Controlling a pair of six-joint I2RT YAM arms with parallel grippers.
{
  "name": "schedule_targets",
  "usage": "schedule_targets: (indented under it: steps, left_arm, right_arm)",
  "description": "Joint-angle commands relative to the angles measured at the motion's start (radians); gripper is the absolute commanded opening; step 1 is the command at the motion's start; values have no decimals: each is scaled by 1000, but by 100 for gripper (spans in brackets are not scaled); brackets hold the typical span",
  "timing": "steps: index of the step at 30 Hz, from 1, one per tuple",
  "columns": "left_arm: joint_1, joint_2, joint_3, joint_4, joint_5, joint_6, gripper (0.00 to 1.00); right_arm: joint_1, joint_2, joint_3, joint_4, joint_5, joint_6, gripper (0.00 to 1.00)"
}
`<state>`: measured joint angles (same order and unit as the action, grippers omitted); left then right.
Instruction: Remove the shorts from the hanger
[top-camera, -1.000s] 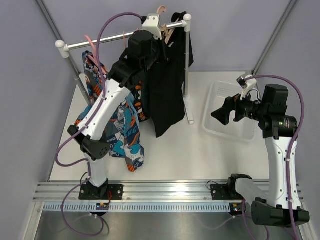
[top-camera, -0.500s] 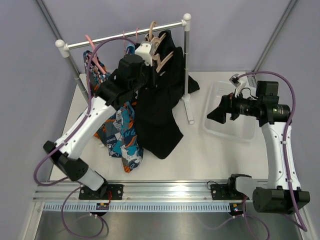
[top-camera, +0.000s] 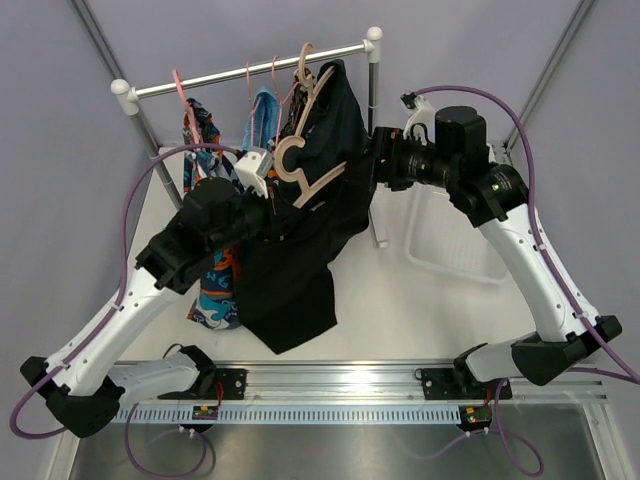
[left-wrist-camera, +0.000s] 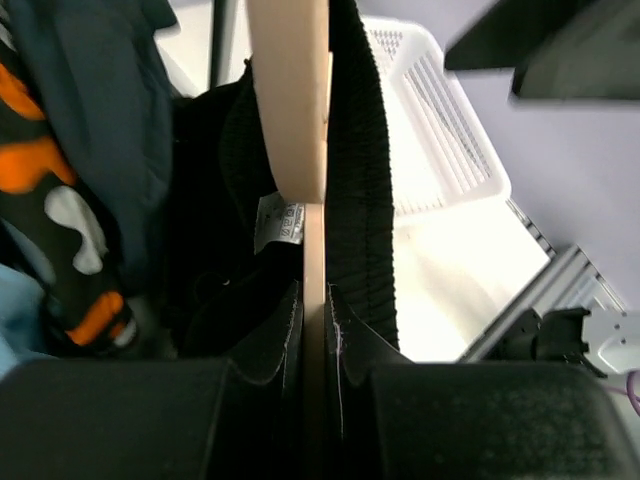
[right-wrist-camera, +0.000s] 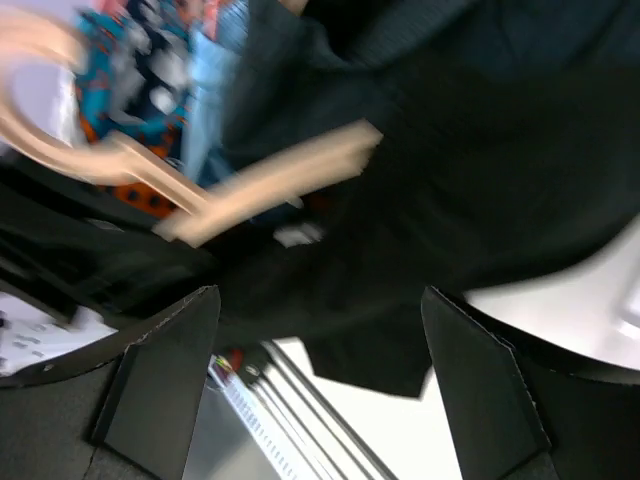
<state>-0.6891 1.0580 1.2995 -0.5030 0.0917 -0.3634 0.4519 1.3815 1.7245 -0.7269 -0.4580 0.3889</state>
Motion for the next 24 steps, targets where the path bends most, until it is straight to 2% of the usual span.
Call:
schedule_targets:
  steps: [1, 3, 8, 11, 15, 18, 20, 21, 22, 24]
  left_arm:
    - [-20, -29, -48, 153, 59, -61, 0]
    - [-27, -41, -57, 156, 56, -68, 0]
    - [-33, -59, -69, 152, 57, -81, 0]
    - [-33, -66, -83, 159, 59, -86, 0]
    - [-35, -66, -94, 175, 77, -95, 0]
    - [-35, -59, -92, 178, 91, -95, 0]
    - [-35, -59, -92, 181, 94, -97, 0]
    - [-35, -61, -91, 185, 95, -97, 0]
    - [-35, -61, -91, 184, 94, -95, 0]
    - [-36, -70, -91, 176, 85, -92, 0]
  right_arm:
    - [56, 40, 53, 72, 119, 188, 89]
    - [68, 41, 24, 84, 111, 245, 86]
    - [116, 13, -68, 98, 195, 234, 74]
    - [116, -2, -104, 90, 245, 219, 72]
    - [117, -12, -158, 89, 262, 208, 65]
    - [120, 19, -167, 95, 268, 203, 63]
    - [119, 40, -146, 96, 281, 189, 58]
    - [120, 53, -134, 93, 289, 182, 53]
    - [117, 66, -123, 90, 297, 174, 33]
    - [117, 56, -109, 92, 332, 140, 7]
